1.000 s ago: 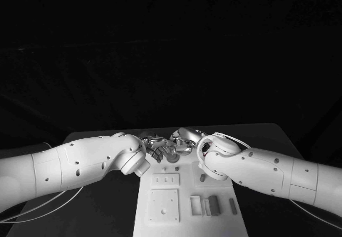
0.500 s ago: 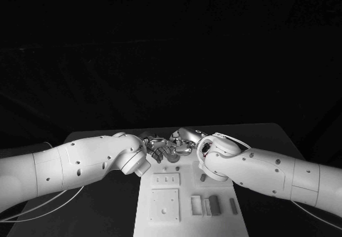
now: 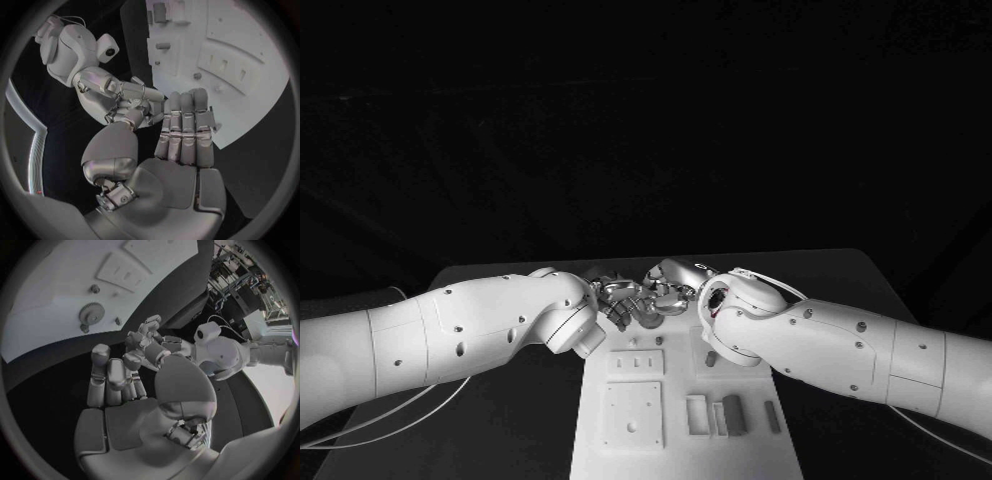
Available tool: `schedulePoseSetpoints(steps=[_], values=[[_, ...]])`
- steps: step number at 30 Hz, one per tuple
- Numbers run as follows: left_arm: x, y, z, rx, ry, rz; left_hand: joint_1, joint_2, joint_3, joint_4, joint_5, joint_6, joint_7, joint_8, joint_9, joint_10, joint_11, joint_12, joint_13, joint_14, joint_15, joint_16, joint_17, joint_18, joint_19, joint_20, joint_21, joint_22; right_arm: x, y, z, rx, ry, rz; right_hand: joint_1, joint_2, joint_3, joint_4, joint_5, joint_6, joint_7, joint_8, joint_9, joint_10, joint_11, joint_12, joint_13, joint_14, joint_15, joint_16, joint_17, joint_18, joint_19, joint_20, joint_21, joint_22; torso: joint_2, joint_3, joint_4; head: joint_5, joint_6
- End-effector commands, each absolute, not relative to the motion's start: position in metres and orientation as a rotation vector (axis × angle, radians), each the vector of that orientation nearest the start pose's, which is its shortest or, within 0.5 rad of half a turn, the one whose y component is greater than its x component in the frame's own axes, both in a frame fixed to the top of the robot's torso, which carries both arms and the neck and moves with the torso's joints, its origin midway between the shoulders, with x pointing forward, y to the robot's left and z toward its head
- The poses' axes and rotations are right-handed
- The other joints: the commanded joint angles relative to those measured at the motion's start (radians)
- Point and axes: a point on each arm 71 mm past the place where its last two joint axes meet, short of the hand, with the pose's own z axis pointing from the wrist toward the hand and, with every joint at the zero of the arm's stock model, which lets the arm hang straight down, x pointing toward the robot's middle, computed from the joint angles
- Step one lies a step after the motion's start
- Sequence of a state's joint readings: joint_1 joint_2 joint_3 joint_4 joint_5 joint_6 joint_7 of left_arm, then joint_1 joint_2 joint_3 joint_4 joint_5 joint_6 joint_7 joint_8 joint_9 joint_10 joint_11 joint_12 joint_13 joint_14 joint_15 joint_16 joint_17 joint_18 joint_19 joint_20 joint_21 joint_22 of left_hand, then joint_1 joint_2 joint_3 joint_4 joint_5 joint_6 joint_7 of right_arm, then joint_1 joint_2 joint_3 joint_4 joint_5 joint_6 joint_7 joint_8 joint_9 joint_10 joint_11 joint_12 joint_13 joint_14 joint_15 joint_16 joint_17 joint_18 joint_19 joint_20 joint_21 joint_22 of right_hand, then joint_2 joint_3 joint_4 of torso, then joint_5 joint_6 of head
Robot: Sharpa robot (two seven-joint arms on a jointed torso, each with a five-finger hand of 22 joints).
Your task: Assemble the parts on the task board
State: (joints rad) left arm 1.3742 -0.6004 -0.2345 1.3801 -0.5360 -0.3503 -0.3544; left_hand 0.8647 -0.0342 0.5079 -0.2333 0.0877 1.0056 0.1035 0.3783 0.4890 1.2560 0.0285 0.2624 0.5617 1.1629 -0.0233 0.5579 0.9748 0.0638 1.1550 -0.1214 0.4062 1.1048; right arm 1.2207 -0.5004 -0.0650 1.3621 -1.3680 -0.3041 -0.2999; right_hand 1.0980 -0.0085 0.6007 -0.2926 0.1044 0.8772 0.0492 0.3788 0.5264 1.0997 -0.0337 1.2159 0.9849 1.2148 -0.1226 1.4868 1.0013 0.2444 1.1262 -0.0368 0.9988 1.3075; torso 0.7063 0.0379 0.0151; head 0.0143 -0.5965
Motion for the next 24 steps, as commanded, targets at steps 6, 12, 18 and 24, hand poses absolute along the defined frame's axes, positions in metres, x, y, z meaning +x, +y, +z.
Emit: schedulePoseSetpoints(steps=[6, 12, 18, 24], values=[[0.5131, 0.1396, -0.1974, -0.704, 2.027, -0.788, 0.076, 0.040, 0.072, -0.024, 0.064, 0.010, 0.001, -0.005, 0.008, 0.011, 0.001, -0.007, 0.008, -0.003, -0.003, 0.015, -0.007, 0.016, 0.005, -0.002, 0.006, 0.012, 0.4999, -0.0707, -0.1956, -0.117, 1.780, 0.698, 0.000, 0.013, 0.006, -0.002, 0.007, 0.164, 0.029, 0.001, 0.051, 0.007, 0.003, -0.006, -0.001, 0.000, -0.004, -0.006, -0.002, 0.017, -0.003, -0.007, 0.000, 0.009, 0.000, 0.0001, 0.0006, -0.004, -0.004], [0.5132, 0.1390, -0.1972, -0.702, 2.025, -0.791, 0.109, 0.047, 0.128, -0.035, 0.066, 0.011, 0.000, -0.006, 0.013, 0.014, 0.001, -0.009, 0.011, -0.003, -0.002, 0.021, -0.012, 0.015, 0.007, -0.002, 0.007, 0.018, 0.5004, -0.0709, -0.1963, -0.119, 1.786, 0.694, -0.001, 0.013, 0.007, -0.002, 0.007, 0.164, 0.029, 0.000, 0.051, 0.008, 0.003, -0.007, -0.001, 0.000, -0.004, -0.006, -0.002, 0.017, -0.003, -0.007, 0.000, 0.009, 0.000, 0.0000, 0.0009, -0.004, -0.004], [0.5130, 0.1387, -0.1972, -0.702, 2.026, -0.793, 0.114, 0.049, 0.137, -0.037, 0.067, 0.012, 0.000, -0.005, 0.015, 0.015, 0.000, -0.009, 0.012, -0.004, -0.002, 0.023, -0.013, 0.015, 0.008, -0.002, 0.007, 0.020, 0.5012, -0.0716, -0.1972, -0.122, 1.793, 0.689, -0.001, 0.013, 0.007, -0.002, 0.007, 0.164, 0.029, 0.000, 0.051, 0.008, 0.003, -0.007, -0.001, 0.000, -0.004, -0.006, -0.003, 0.017, -0.003, -0.007, 0.000, 0.008, 0.000, 0.0001, 0.0008, -0.004, -0.005], [0.5132, 0.1388, -0.1971, -0.705, 2.023, -0.793, 0.115, 0.052, 0.141, -0.037, 0.066, 0.014, 0.000, -0.004, 0.017, 0.018, 0.000, -0.008, 0.013, -0.002, -0.003, 0.025, -0.014, 0.014, 0.009, -0.002, 0.008, 0.022, 0.5010, -0.0713, -0.1973, -0.123, 1.794, 0.691, -0.002, 0.013, 0.007, -0.002, 0.007, 0.164, 0.029, -0.001, 0.051, 0.008, 0.003, -0.007, -0.001, -0.001, -0.004, -0.007, -0.005, 0.017, -0.003, -0.007, 0.000, 0.008, 0.000, 0.0001, 0.0013, -0.005, -0.006]])
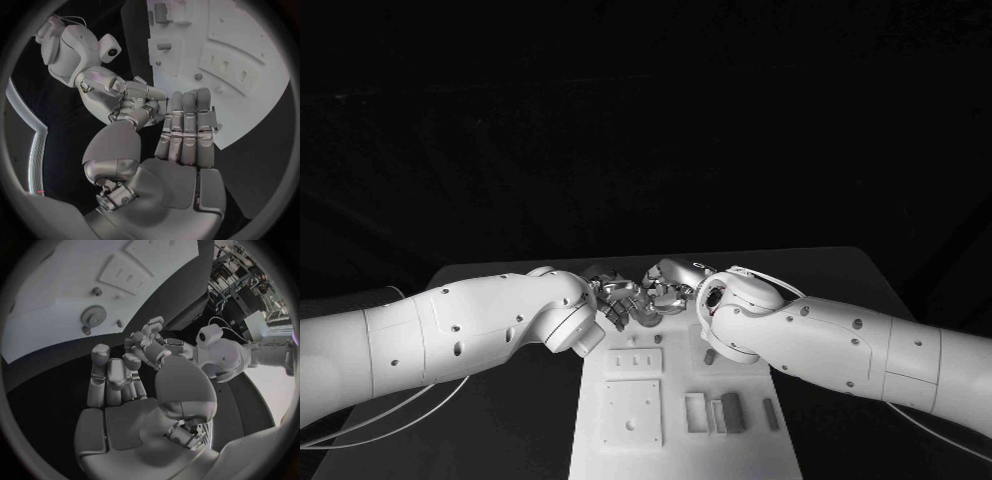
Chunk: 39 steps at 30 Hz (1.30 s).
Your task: Assemble the parts on the task board
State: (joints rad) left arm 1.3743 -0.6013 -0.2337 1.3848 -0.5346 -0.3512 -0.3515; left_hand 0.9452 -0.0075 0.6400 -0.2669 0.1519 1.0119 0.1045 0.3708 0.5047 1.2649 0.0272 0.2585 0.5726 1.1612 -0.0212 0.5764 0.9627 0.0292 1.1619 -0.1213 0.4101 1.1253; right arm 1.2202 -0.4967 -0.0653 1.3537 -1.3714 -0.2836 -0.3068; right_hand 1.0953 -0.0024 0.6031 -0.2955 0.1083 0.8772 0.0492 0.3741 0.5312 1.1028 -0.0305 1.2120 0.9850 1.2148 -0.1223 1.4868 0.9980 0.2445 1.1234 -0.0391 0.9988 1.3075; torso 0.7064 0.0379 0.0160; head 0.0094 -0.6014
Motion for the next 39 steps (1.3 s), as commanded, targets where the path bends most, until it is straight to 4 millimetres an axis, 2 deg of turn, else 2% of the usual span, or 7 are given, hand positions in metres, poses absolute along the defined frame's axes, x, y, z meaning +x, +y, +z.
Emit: schedulePoseSetpoints(steps=[1, 4, 7, 12, 18, 30, 39], values=[[0.513, 0.139, -0.197, -0.706, 2.021, -0.792, 0.035, 0.025, 0.010, -0.004, 0.002, 0.009, -0.002, 0.005, 0.002, 0.010, 0.000, -0.004, 0.002, 0.000, -0.005, 0.007, -0.002, 0.049, 0.003, -0.003, 0.005, 0.002, 0.501, -0.071, -0.197, -0.122, 1.795, 0.692, 0.001, 0.007, 0.005, 0.001, 0.004, 0.164, 0.029, 0.004, 0.046, 0.005, -0.001, -0.003, -0.001, -0.001, -0.004, -0.007, -0.002, 0.017, 0.000, -0.004, 0.000, 0.008, 0.000, 0.0001, 0.0004, 0.000, -0.001], [0.514, 0.140, -0.197, -0.710, 2.018, -0.789, 0.036, 0.026, 0.012, -0.005, 0.001, 0.011, -0.002, 0.006, 0.003, 0.012, 0.000, -0.004, 0.003, 0.002, -0.006, 0.009, -0.002, 0.049, 0.005, -0.003, 0.006, 0.004, 0.501, -0.071, -0.198, -0.115, 1.801, 0.710, 0.000, 0.004, 0.005, 0.001, 0.004, 0.163, 0.030, 0.003, 0.046, 0.005, 0.000, -0.004, -0.002, -0.003, -0.004, -0.008, -0.006, 0.017, 0.000, -0.004, -0.001, 0.008, 0.000, 0.0004, 0.0003, 0.000, -0.003], [0.514, 0.141, -0.197, -0.714, 2.014, -0.786, 0.037, 0.027, 0.015, -0.006, 0.002, 0.013, -0.004, 0.007, 0.005, 0.016, -0.002, -0.002, 0.003, 0.004, -0.007, 0.012, -0.002, 0.050, 0.008, -0.004, 0.008, 0.006, 0.501, -0.072, -0.198, -0.104, 1.815, 0.722, 0.000, -0.037, -0.004, 0.001, 0.003, 0.143, 0.038, -0.009, 0.046, 0.005, 0.007, -0.015, -0.009, -0.006, -0.003, -0.011, -0.013, 0.017, 0.000, -0.006, -0.003, 0.007, 0.000, 0.0007, 0.0003, 0.001, -0.004], [0.516, 0.143, -0.197, -0.723, 2.008, -0.776, 0.030, 0.018, 0.022, -0.007, 0.080, 0.026, -0.009, 0.014, 0.013, 0.030, -0.007, 0.000, 0.006, 0.015, -0.013, 0.023, -0.003, 0.050, 0.019, -0.009, 0.016, 0.016, 0.503, -0.076, -0.199, -0.075, 1.811, 0.723, -0.048, -0.105, -0.041, 0.009, -0.006, 0.007, 0.080, -0.085, 0.024, -0.010, 0.046, -0.041, -0.027, -0.024, 0.031, -0.018, -0.028, 0.017, 0.001, 0.001, -0.010, 0.003, 0.000, 0.0007, 0.0001, 0.001, -0.004], [0.517, 0.145, -0.197, -0.727, 2.009, -0.771, 0.025, 0.013, 0.021, -0.010, 0.125, 0.036, -0.014, 0.017, 0.019, 0.042, -0.012, 0.002, 0.008, 0.023, -0.018, 0.032, -0.003, 0.051, 0.028, -0.014, 0.023, 0.026, 0.505, -0.084, -0.199, -0.060, 1.808, 0.719, -0.081, -0.137, -0.082, 0.008, 0.025, -0.070, 0.112, -0.128, 0.008, -0.023, 0.077, -0.043, -0.031, -0.044, 0.062, -0.020, -0.042, 0.017, 0.000, 0.005, -0.016, 0.001, 0.000, 0.0009, 0.0000, 0.001, -0.004], [0.518, 0.151, -0.199, -0.736, 2.022, -0.750, 0.023, 0.010, 0.019, -0.012, 0.152, 0.043, -0.017, 0.019, 0.023, 0.050, -0.015, 0.002, 0.010, 0.029, -0.021, 0.039, -0.003, 0.051, 0.034, -0.017, 0.027, 0.032, 0.514, -0.120, -0.201, 0.010, 1.796, 0.690, -0.091, -0.154, -0.105, 0.014, 0.036, -0.140, 0.139, -0.168, -0.013, -0.059, 0.104, -0.044, -0.037, -0.071, 0.087, -0.025, -0.043, 0.017, -0.017, 0.013, -0.030, 0.000, 0.000, 0.0018, -0.0011, 0.005, -0.007], [0.516, 0.159, -0.206, -0.716, 2.137, -0.697, 0.022, 0.010, 0.018, -0.012, 0.152, 0.043, -0.017, 0.019, 0.023, 0.051, -0.016, 0.002, 0.010, 0.030, -0.022, 0.040, -0.003, 0.051, 0.036, -0.018, 0.028, 0.034, 0.533, -0.177, -0.199, 0.166, 1.683, 0.678, -0.081, -0.126, -0.099, 0.012, 0.097, -0.116, 0.135, -0.151, -0.009, -0.059, 0.100, -0.033, -0.040, -0.071, 0.085, -0.022, -0.043, 0.017, -0.015, 0.016, -0.030, 0.002, -0.001, 0.0025, -0.0009, 0.008, -0.010]])
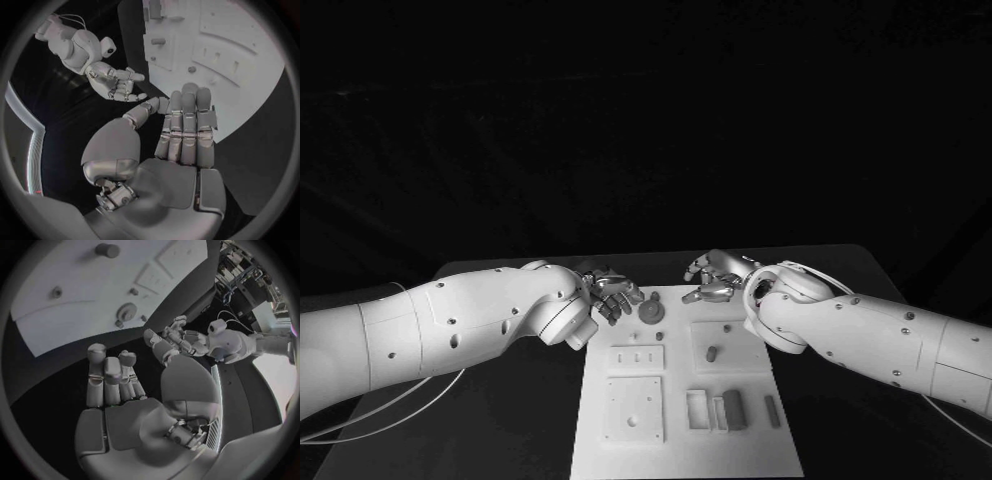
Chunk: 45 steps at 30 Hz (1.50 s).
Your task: Assemble the parts on the task board
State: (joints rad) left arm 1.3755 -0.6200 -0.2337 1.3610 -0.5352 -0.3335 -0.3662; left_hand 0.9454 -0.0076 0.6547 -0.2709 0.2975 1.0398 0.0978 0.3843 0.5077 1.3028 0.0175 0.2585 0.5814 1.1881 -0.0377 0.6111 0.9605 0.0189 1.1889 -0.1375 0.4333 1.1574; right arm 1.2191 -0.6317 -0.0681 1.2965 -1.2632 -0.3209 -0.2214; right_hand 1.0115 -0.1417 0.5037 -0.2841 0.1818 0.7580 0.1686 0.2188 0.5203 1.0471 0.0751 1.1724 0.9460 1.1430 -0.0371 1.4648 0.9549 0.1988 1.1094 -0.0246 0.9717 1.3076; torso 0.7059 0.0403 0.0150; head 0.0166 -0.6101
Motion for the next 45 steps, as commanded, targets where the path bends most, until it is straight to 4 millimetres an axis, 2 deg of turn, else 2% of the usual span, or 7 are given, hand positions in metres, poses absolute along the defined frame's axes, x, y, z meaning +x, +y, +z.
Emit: schedulePoseSetpoints(steps=[1, 8, 21, 24, 28, 39, 45], values=[[0.515, 0.159, -0.208, -0.705, 2.163, -0.680, 0.021, 0.010, 0.003, -0.008, 0.006, 0.015, -0.010, 0.005, 0.020, 0.013, -0.006, 0.002, 0.001, 0.003, -0.006, 0.005, -0.001, 0.061, 0.009, -0.002, 0.005, 0.002, 0.535, -0.184, -0.199, 0.195, 1.669, 0.678, 0.005, 0.018, 0.000, -0.001, 0.035, 0.006, 0.014, 0.006, 0.002, -0.002, -0.006, 0.008, -0.003, 0.001, -0.001, 0.000, -0.001, 0.063, 0.000, 0.001, -0.003, 0.002, 0.000, 0.0007, 0.0000, 0.001, -0.002], [0.510, 0.164, -0.218, -0.569, 2.351, -0.552, 0.012, 0.018, -0.002, -0.013, 0.042, 0.016, -0.011, 0.004, 0.023, 0.017, -0.008, 0.007, 0.005, 0.006, -0.009, 0.018, 0.002, 0.060, 0.013, -0.005, 0.012, 0.012, 0.550, -0.222, -0.191, 0.287, 1.603, 0.607, 0.009, 0.037, -0.007, -0.004, 0.115, 0.009, 0.012, 0.011, 0.002, -0.003, -0.009, 0.010, -0.013, 0.002, -0.004, -0.006, -0.007, 0.063, -0.002, 0.003, -0.005, 0.003, -0.002, 0.0029, -0.0014, 0.002, -0.006], [0.512, 0.155, -0.227, -0.491, 2.371, -0.464, 0.002, 0.020, -0.005, -0.014, 0.070, 0.018, -0.015, 0.022, 0.032, 0.019, -0.013, 0.027, 0.010, 0.010, -0.016, 0.035, -0.009, 0.062, 0.025, -0.012, 0.022, 0.027, 0.568, -0.249, -0.171, 0.367, 1.565, 0.566, 0.004, 0.048, -0.011, -0.003, 0.124, 0.023, 0.008, 0.020, 0.003, -0.006, -0.012, 0.007, -0.022, -0.004, -0.007, -0.014, -0.013, 0.063, -0.012, 0.008, -0.013, 0.003, -0.001, -0.0009, 0.0049, -0.001, -0.020], [0.514, 0.150, -0.228, -0.469, 2.350, -0.441, -0.023, 0.012, -0.016, -0.018, 0.189, 0.037, -0.029, 0.060, 0.051, 0.040, -0.028, 0.066, 0.027, 0.035, -0.030, 0.074, -0.008, 0.065, 0.052, -0.024, 0.050, 0.051, 0.569, -0.248, -0.171, 0.369, 1.564, 0.564, -0.001, 0.049, -0.013, -0.001, 0.125, 0.030, 0.006, 0.024, 0.004, -0.003, -0.014, 0.008, -0.024, -0.002, -0.009, -0.014, -0.014, 0.063, -0.009, 0.009, -0.012, 0.003, 0.000, -0.0018, 0.0031, 0.005, -0.026], [0.518, 0.147, -0.226, -0.453, 2.311, -0.419, -0.037, 0.005, -0.011, -0.020, 0.255, 0.029, -0.039, 0.111, 0.071, 0.033, -0.039, 0.119, 0.049, 0.036, -0.044, 0.126, -0.017, 0.065, 0.063, -0.039, 0.080, 0.089, 0.569, -0.243, -0.170, 0.368, 1.565, 0.570, -0.001, 0.050, -0.013, -0.002, 0.126, 0.032, 0.005, 0.025, 0.004, -0.003, -0.015, 0.009, -0.025, -0.001, -0.010, -0.014, -0.015, 0.063, -0.008, 0.008, -0.012, 0.003, 0.000, -0.0008, 0.0033, 0.009, -0.040], [0.521, 0.131, -0.225, -0.465, 2.289, -0.401, -0.054, -0.001, 0.003, -0.020, 0.305, 0.009, -0.049, 0.196, 0.090, 0.016, -0.050, 0.200, 0.062, 0.034, -0.062, 0.214, -0.055, 0.065, 0.081, -0.056, 0.116, 0.138, 0.570, -0.232, -0.164, 0.364, 1.562, 0.572, 0.026, 0.068, -0.003, -0.007, 0.139, 0.032, 0.003, 0.026, 0.003, -0.002, -0.017, 0.010, -0.030, 0.000, -0.012, -0.015, -0.017, 0.063, -0.009, 0.006, -0.013, 0.004, 0.000, 0.0019, 0.0038, 0.011, -0.068], [0.520, 0.119, -0.226, -0.430, 2.316, -0.406, -0.071, -0.006, 0.007, -0.021, 0.375, -0.003, -0.060, 0.274, 0.099, 0.008, -0.064, 0.282, 0.077, 0.031, -0.086, 0.324, -0.076, 0.066, 0.103, -0.077, 0.170, 0.174, 0.571, -0.229, -0.163, 0.360, 1.566, 0.574, 0.032, 0.069, -0.002, -0.008, 0.140, 0.031, 0.003, 0.026, 0.003, -0.003, -0.017, 0.010, -0.031, 0.000, -0.012, -0.015, -0.018, 0.063, -0.010, 0.006, -0.014, 0.005, 0.000, 0.0008, 0.0015, 0.012, -0.078]])
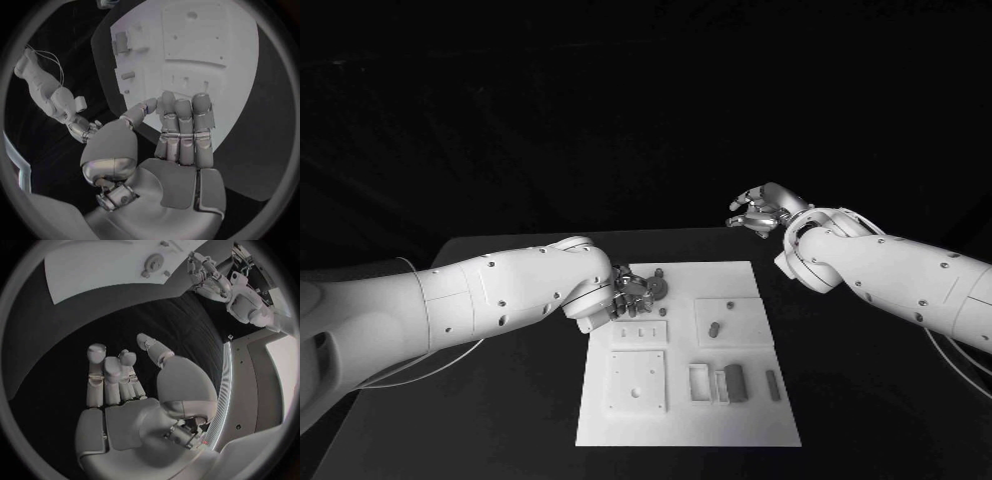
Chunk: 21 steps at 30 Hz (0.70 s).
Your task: Assemble the parts on the task board
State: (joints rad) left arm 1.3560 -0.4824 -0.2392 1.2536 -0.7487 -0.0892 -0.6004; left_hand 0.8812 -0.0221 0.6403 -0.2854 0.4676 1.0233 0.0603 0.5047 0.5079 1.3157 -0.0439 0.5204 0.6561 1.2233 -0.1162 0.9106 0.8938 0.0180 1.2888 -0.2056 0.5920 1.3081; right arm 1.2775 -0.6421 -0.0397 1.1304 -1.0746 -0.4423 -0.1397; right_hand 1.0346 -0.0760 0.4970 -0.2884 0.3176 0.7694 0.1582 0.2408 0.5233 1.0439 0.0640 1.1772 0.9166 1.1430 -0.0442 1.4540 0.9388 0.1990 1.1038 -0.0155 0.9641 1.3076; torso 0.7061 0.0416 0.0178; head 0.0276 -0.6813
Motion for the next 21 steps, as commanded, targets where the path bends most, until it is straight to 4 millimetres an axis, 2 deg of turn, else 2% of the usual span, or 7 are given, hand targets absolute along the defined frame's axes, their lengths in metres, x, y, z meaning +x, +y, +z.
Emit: schedulePoseSetpoints(steps=[1, 6, 8, 11, 15, 21], values=[[0.520, 0.118, -0.226, -0.428, 2.319, -0.406, -0.012, 0.008, 0.023, -0.006, 0.220, 0.010, -0.025, 0.173, 0.100, -0.009, -0.006, 0.040, 0.005, -0.008, -0.012, 0.047, -0.019, 0.066, 0.005, -0.013, 0.024, 0.023, 0.571, -0.229, -0.163, 0.360, 1.568, 0.573, 0.010, 0.004, 0.005, -0.004, 0.005, 0.020, 0.014, 0.003, 0.000, 0.001, -0.006, 0.005, -0.002, 0.000, -0.005, -0.004, -0.002, 0.063, -0.004, -0.003, -0.006, 0.005, 0.000, -0.0006, -0.0022, 0.000, -0.007], [0.522, 0.116, -0.226, -0.427, 2.319, -0.401, -0.039, 0.010, 0.035, -0.005, 0.273, -0.009, -0.035, 0.256, 0.102, -0.027, -0.018, 0.125, 0.010, -0.025, -0.028, 0.142, -0.065, 0.063, 0.005, -0.029, 0.082, 0.024, 0.572, -0.229, -0.164, 0.359, 1.571, 0.572, 0.015, 0.004, 0.005, -0.004, 0.006, 0.019, 0.014, 0.003, -0.001, 0.000, -0.006, 0.005, -0.003, 0.000, -0.005, -0.004, -0.002, 0.063, -0.005, -0.003, -0.006, 0.005, -0.001, -0.0016, -0.0016, -0.003, -0.015], [0.522, 0.114, -0.226, -0.419, 2.326, -0.401, -0.048, 0.005, 0.060, -0.006, 0.273, -0.020, -0.038, 0.291, 0.100, -0.038, -0.021, 0.161, 0.008, -0.035, -0.034, 0.181, -0.090, 0.062, 0.002, -0.035, 0.105, 0.023, 0.572, -0.229, -0.164, 0.359, 1.572, 0.571, 0.016, 0.004, 0.005, -0.004, 0.006, 0.018, 0.014, 0.003, -0.001, 0.000, -0.006, 0.006, -0.003, -0.001, -0.005, -0.004, -0.002, 0.063, -0.005, -0.003, -0.006, 0.006, -0.001, -0.0014, -0.0013, -0.005, -0.018], [0.521, 0.111, -0.227, -0.404, 2.338, -0.404, -0.060, 0.002, 0.081, -0.004, 0.273, -0.030, -0.040, 0.325, 0.090, -0.048, -0.025, 0.195, -0.003, -0.044, -0.039, 0.220, -0.125, 0.061, -0.001, -0.041, 0.127, 0.022, 0.572, -0.228, -0.164, 0.359, 1.572, 0.571, 0.016, 0.003, 0.005, -0.004, 0.005, 0.018, 0.014, 0.003, -0.001, 0.000, -0.006, 0.006, -0.003, -0.001, -0.005, -0.004, -0.002, 0.063, -0.005, -0.003, -0.006, 0.006, 0.000, -0.0017, -0.0008, -0.007, -0.022], [0.518, 0.104, -0.229, -0.355, 2.393, -0.404, -0.067, 0.003, 0.092, -0.003, 0.276, -0.036, -0.042, 0.349, 0.077, -0.053, -0.027, 0.221, -0.016, -0.051, -0.043, 0.252, -0.155, 0.061, -0.003, -0.045, 0.142, 0.021, 0.572, -0.225, -0.164, 0.356, 1.575, 0.575, 0.019, 0.004, 0.004, -0.004, 0.002, 0.018, 0.015, 0.003, -0.001, -0.001, -0.005, 0.006, -0.004, -0.001, -0.005, -0.004, -0.002, 0.063, -0.006, -0.003, -0.006, 0.006, 0.000, -0.0024, -0.0007, -0.006, -0.025], [0.516, 0.101, -0.233, -0.276, 2.415, -0.375, -0.072, 0.008, 0.095, -0.003, 0.275, -0.042, -0.042, 0.362, 0.068, -0.057, -0.029, 0.238, -0.026, -0.054, -0.046, 0.271, -0.176, 0.061, -0.003, -0.048, 0.151, 0.020, 0.572, -0.223, -0.164, 0.351, 1.577, 0.577, 0.021, 0.005, 0.004, -0.004, 0.001, 0.017, 0.015, 0.003, -0.002, -0.001, -0.005, 0.006, -0.004, -0.001, -0.005, -0.004, -0.002, 0.063, -0.007, -0.003, -0.007, 0.006, 0.000, -0.0027, -0.0007, -0.006, -0.031]])
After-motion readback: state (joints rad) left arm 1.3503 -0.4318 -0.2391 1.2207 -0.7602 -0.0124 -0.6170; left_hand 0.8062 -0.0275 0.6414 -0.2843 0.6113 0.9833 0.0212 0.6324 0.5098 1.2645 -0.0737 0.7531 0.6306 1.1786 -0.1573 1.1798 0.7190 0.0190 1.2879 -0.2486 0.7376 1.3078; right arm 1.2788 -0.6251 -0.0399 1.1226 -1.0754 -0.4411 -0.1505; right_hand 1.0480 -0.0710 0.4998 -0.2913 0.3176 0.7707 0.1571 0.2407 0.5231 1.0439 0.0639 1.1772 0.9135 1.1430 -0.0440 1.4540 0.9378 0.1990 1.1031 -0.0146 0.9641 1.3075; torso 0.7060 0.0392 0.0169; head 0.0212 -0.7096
